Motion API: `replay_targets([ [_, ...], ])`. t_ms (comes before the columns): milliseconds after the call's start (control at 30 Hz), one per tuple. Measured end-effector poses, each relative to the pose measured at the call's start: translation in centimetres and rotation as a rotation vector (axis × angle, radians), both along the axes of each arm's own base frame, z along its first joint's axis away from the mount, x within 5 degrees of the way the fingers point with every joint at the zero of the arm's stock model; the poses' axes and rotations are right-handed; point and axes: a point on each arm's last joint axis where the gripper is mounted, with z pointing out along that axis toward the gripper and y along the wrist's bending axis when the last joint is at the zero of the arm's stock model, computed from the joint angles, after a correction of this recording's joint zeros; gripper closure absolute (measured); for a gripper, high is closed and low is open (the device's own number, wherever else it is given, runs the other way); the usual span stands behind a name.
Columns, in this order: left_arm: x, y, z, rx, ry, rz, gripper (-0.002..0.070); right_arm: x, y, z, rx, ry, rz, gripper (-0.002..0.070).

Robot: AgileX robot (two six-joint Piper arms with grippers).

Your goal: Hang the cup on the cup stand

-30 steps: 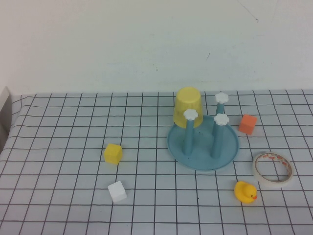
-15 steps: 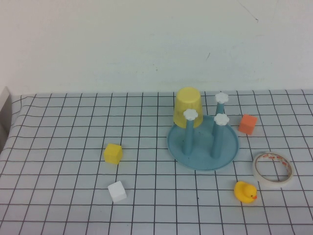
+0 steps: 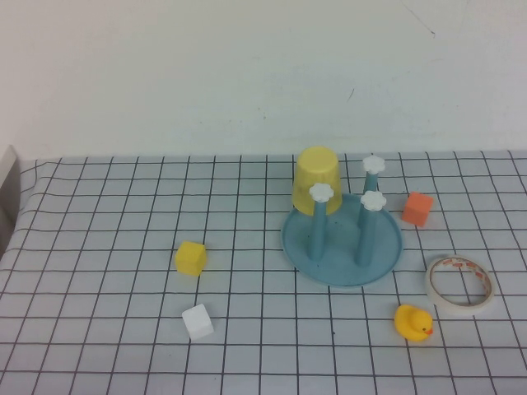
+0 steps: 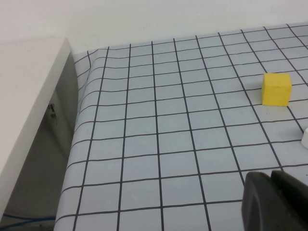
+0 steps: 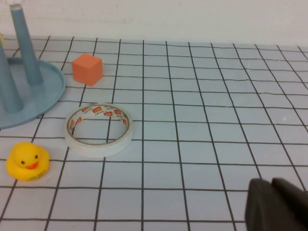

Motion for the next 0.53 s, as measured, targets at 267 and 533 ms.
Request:
replay_targets([
  [267,0.00,0.00,0.00,0.000,0.000,0.000,0.0676,-0.02,-0.04,0.02,-0.001,0.002,-0.007,0.0678],
  [533,0.00,0.00,0.00,0.000,0.000,0.000,0.0676,-0.02,-0.05,0.02,-0.001,0.002,-0.009,0.0678],
])
